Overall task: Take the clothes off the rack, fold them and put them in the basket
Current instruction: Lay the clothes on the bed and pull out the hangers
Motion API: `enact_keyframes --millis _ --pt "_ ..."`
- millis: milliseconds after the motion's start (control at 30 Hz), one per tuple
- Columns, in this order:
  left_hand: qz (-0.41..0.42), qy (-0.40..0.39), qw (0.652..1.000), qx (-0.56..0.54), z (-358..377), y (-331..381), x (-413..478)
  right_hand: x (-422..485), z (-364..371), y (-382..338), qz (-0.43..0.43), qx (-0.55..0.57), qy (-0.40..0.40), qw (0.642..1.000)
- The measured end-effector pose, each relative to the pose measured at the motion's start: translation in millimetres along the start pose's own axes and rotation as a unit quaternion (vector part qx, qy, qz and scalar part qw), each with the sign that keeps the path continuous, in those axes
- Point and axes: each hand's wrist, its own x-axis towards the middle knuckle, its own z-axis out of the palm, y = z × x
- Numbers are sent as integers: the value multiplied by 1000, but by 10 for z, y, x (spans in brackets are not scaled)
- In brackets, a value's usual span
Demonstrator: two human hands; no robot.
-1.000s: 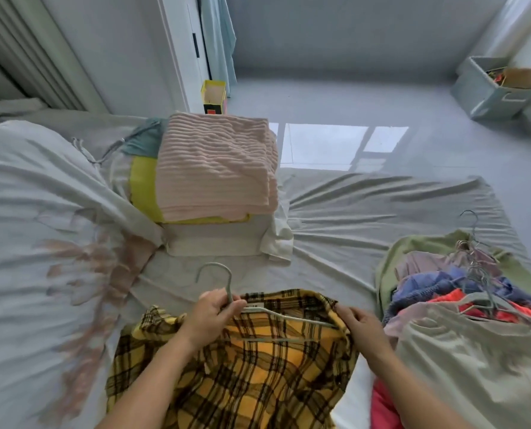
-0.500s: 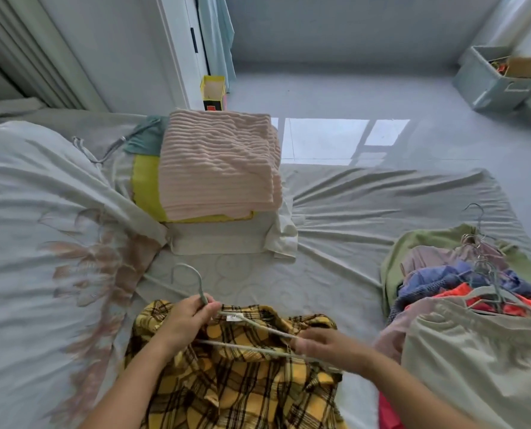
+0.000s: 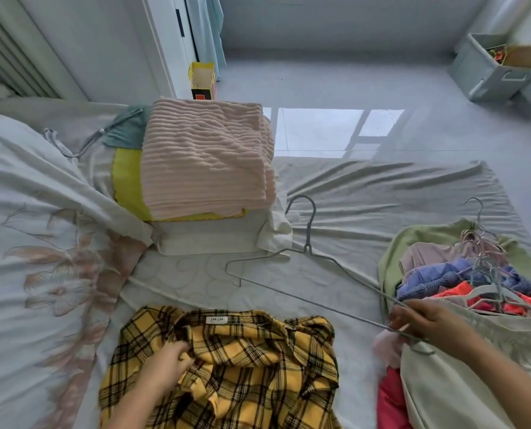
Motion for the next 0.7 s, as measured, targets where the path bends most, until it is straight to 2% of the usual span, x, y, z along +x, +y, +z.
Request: enact_keyframes --millis 67,100,167,233,300,333,367,467,533,600,667,700 --pt "58 63 975 -206 -43 534 -31 111 189 28 -8 -45 -3 999" --pt "82 48 942 -320 -95 826 -44 171 322 28 -17 -79 -15 997" --pt "110 -26 870 -479 -234 1319 -5 323 599 2 -64 -156 -47 985" --pt "90 -50 786 -610 -349 1632 146 466 836 -85 -114 -234 -64 963" --pt "34 -24 685 -727 -465 1774 338 625 970 -188 -143 -273 -57 950" --pt "8 -2 645 -764 -508 1800 436 719 1002 -227 -156 -281 -55 945" --pt "-11 19 622 -783 -538 1803 544 817 1014 -264 -165 -288 -50 942" --pt "-42 70 592 -802 -623 1797 825 1098 938 -245 -158 -259 22 953" --pt "-61 103 583 -804 -672 1847 987 1160 841 -131 -129 -213 92 964" --pt "-66 133 579 -802 -733 1930 1146 1099 757 70 -95 -175 114 973" --pt "-61 144 594 -789 -786 1984 1332 963 707 369 -54 -157 98 981" --pt "-55 136 615 -774 -819 1997 1430 890 681 526 -33 -150 90 984"
